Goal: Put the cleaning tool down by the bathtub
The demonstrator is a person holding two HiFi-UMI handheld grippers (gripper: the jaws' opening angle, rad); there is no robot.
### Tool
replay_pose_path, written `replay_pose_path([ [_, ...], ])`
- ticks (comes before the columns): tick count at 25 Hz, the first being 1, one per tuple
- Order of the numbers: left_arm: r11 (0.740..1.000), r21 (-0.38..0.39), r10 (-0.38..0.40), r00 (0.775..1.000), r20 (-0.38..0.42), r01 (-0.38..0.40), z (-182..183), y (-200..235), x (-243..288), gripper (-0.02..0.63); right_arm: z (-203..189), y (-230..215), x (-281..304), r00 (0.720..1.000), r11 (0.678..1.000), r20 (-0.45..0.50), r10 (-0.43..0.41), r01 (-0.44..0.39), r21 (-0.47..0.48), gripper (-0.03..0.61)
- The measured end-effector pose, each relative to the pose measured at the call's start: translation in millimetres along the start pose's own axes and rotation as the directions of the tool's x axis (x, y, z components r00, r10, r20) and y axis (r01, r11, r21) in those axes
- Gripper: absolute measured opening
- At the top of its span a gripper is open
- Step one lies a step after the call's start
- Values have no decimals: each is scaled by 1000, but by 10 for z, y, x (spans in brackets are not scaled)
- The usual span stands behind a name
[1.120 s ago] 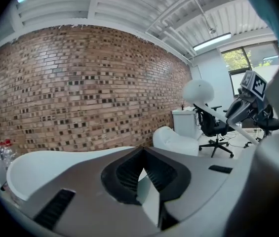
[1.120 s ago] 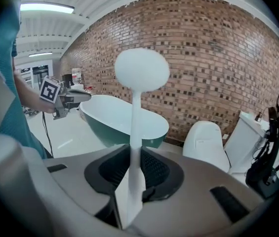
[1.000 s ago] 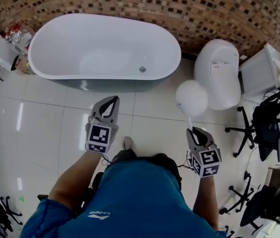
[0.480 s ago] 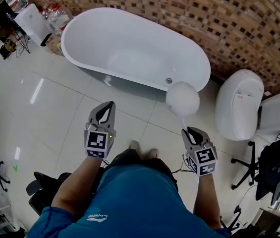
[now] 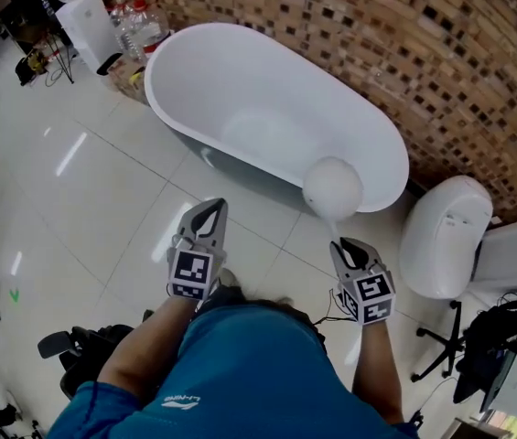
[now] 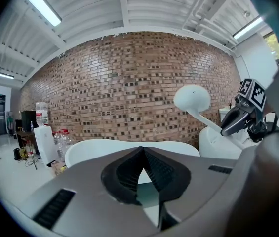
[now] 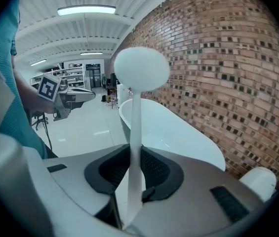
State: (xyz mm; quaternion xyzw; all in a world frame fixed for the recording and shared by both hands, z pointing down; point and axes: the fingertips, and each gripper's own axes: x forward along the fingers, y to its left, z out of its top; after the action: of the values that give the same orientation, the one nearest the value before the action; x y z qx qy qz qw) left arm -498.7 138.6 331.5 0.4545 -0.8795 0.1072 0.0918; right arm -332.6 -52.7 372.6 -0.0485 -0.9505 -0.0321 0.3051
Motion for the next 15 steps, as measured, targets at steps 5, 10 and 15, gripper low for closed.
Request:
replay_pose_path([
  [5, 999, -18, 27, 1000, 6, -27, -87, 538, -30, 3, 310, 315, 512, 998, 995, -21, 59, -60, -80, 96],
  [10, 998, -31, 60, 998, -5, -61, -254, 963, -96, 3, 499, 584, 999, 990, 980, -58, 128, -135, -147, 97],
  [15, 991, -49, 122, 992, -39, -123, -412, 1268, -148, 3, 657, 780, 1501, 970, 939, -117, 213, -237, -251, 97],
])
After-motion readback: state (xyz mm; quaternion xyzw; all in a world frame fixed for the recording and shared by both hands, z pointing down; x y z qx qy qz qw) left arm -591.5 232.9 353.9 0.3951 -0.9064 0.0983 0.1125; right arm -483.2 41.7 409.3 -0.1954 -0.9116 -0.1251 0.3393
